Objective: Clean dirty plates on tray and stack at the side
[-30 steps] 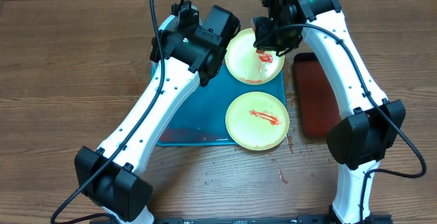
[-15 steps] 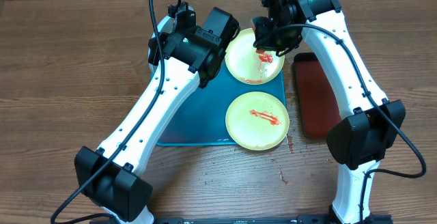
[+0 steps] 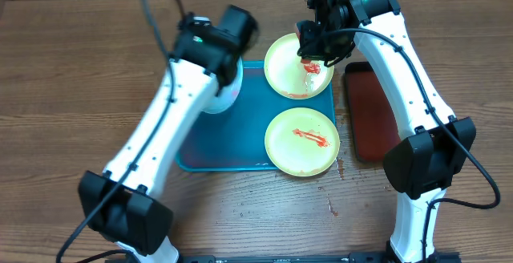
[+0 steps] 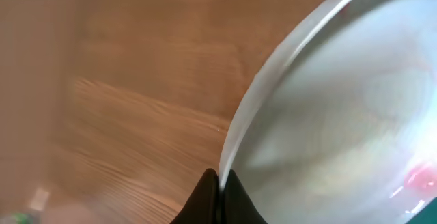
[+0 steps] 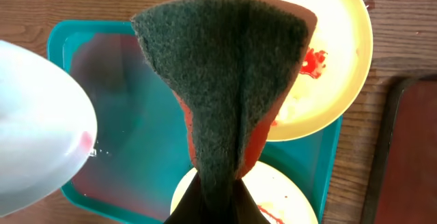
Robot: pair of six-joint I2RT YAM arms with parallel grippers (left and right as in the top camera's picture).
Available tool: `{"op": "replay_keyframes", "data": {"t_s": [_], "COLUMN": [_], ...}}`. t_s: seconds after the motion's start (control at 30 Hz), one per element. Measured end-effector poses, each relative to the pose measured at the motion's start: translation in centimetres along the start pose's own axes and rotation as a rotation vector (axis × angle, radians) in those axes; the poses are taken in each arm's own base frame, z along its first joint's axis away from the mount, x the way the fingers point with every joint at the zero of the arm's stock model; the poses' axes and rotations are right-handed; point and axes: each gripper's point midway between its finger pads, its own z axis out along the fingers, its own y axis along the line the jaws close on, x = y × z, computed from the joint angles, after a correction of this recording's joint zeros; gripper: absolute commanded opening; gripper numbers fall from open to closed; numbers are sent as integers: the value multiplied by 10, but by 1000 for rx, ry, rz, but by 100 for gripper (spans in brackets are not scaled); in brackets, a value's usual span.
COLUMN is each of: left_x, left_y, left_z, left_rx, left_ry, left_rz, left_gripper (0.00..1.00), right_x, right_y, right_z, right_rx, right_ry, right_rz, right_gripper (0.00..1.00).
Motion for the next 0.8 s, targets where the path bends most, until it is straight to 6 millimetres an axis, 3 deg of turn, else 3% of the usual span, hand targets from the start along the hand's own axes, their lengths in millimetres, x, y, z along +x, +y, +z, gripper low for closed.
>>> {"op": "replay_keyframes", "data": {"t_s": [0.17, 0.37, 0.6, 0.8], "left_x": [8, 14, 9, 40], "left_y": [24, 73, 136, 164], "left_z": [36, 72, 112, 154], "left_rx": [165, 341, 355, 318], "left_ry": [188, 326, 304, 353], "left_rz": [-104, -261, -482, -636], "left_gripper": [4, 4, 4, 4], "right_x": [0, 0, 0, 1], "right_y": [0, 0, 0, 0], "right_z": [0, 0, 0, 0], "right_rx": [0, 0, 0, 1], "right_ry": [1, 0, 0, 3], "right_rz": [0, 0, 0, 1], "right_gripper": [4, 4, 4, 4]}}
